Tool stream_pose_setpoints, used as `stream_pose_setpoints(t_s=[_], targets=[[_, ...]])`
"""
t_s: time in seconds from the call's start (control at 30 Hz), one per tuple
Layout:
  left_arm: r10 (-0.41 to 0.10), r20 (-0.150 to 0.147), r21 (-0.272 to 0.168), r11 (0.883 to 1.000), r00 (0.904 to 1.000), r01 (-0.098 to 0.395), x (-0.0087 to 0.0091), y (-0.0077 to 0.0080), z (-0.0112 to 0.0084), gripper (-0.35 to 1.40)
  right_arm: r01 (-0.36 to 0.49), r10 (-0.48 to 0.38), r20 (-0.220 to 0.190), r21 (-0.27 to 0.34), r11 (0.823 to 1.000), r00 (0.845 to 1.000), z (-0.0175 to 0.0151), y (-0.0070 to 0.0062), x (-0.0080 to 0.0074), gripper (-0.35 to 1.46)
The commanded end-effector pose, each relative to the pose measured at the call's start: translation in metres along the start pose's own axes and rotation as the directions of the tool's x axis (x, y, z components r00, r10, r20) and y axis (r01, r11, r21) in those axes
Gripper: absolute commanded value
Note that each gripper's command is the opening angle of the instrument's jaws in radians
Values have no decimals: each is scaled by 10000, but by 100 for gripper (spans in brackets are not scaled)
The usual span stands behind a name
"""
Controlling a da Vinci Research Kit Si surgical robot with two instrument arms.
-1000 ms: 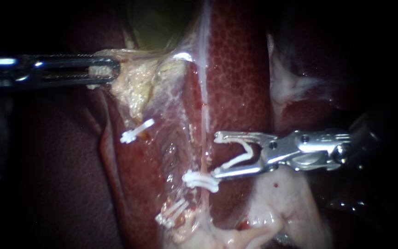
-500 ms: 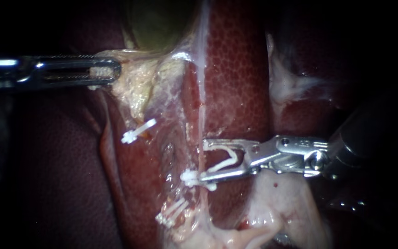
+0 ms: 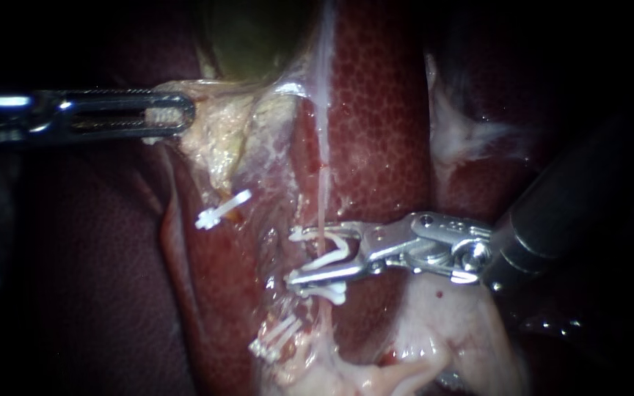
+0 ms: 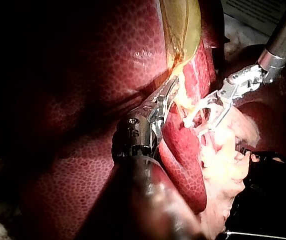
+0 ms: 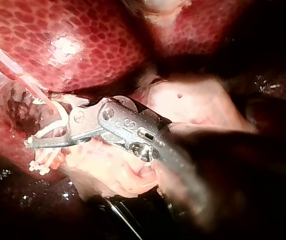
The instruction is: Clipping third clip right tube
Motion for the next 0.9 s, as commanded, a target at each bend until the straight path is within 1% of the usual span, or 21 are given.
stream_pose_setpoints(t_s=[0.03,0.23,0.4,0.53,0.6,0.63,0.67,0.9], targets=[[1,0,-1,10000,10000,-1,0,0,0,-33,-55,55,51,113,9999,10000,-1,-1,1,47],[1,0,-2,10000,10000,-1,0,0,0,-33,-649,641,177,477,9968,9978,-3,-1,0,33],[2,1,-2,10000,10000,-2,0,0,0,-33,-1197,1191,171,413,9920,9927,-8,-2,-2,18],[4,1,-3,10000,10000,-4,0,0,0,-33,-1891,1886,165,360,9813,9819,-13,-2,-3,-6],[4,1,-3,10000,10000,-4,0,0,0,-33,-2067,2063,155,332,9778,9784,-15,-2,-3,-17],[5,1,-2,10000,10000,-5,0,0,0,-33,-2128,2124,156,333,9765,9771,-16,-2,-3,-31],[5,2,-2,10000,10000,-5,1,0,0,-33,-2188,2184,157,334,9752,9757,-17,-1,-3,-35],[6,1,-1,10000,10000,-6,1,0,-1,-33,-2430,2427,151,263,9697,9700,-19,0,-2,-35]])
